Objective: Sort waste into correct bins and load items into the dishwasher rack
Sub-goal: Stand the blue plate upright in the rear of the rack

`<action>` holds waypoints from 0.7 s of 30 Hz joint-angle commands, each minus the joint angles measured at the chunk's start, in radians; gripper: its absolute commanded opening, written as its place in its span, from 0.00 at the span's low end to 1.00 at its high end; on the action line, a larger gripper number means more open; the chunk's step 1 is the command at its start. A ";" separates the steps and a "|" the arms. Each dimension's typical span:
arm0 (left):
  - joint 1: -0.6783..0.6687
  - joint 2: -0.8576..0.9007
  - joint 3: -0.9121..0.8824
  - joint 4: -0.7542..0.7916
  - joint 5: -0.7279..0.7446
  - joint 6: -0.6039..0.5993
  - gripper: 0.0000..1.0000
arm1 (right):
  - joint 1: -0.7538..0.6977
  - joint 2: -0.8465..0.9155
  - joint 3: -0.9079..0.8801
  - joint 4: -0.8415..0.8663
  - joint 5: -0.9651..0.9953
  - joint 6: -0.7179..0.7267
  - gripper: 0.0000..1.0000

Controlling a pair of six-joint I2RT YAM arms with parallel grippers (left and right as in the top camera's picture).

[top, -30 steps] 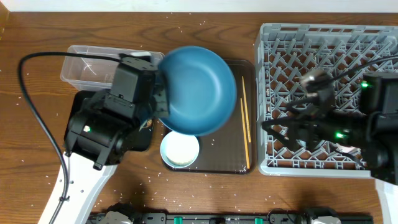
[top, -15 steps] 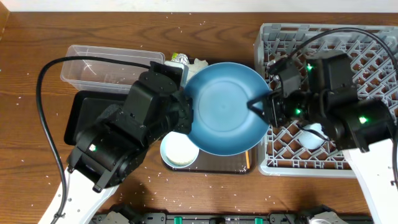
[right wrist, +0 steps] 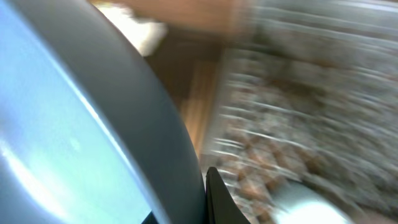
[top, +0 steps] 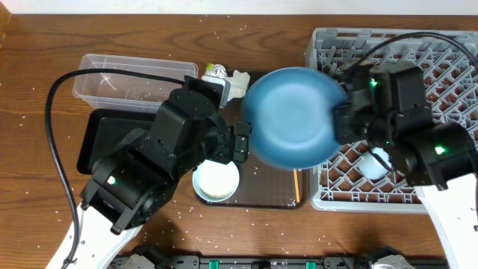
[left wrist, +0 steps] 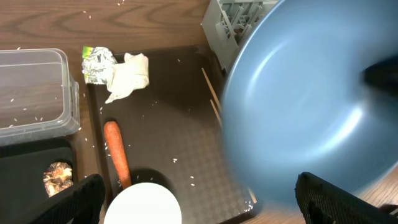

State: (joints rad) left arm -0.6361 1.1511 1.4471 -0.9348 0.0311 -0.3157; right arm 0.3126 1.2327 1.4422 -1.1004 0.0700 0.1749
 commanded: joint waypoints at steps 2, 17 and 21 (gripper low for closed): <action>-0.001 -0.029 0.012 -0.006 -0.005 0.009 0.98 | -0.082 -0.015 0.000 -0.035 0.732 0.236 0.01; -0.001 -0.029 0.012 -0.097 -0.023 0.009 0.98 | -0.260 0.129 0.000 0.484 1.221 -0.100 0.01; -0.001 -0.029 0.012 -0.138 -0.023 0.008 0.98 | -0.305 0.217 0.000 0.585 1.223 -0.251 0.01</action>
State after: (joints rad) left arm -0.6361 1.1294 1.4479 -1.0527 0.0196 -0.3157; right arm 0.0502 1.3937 1.4372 -0.5377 1.2190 0.1089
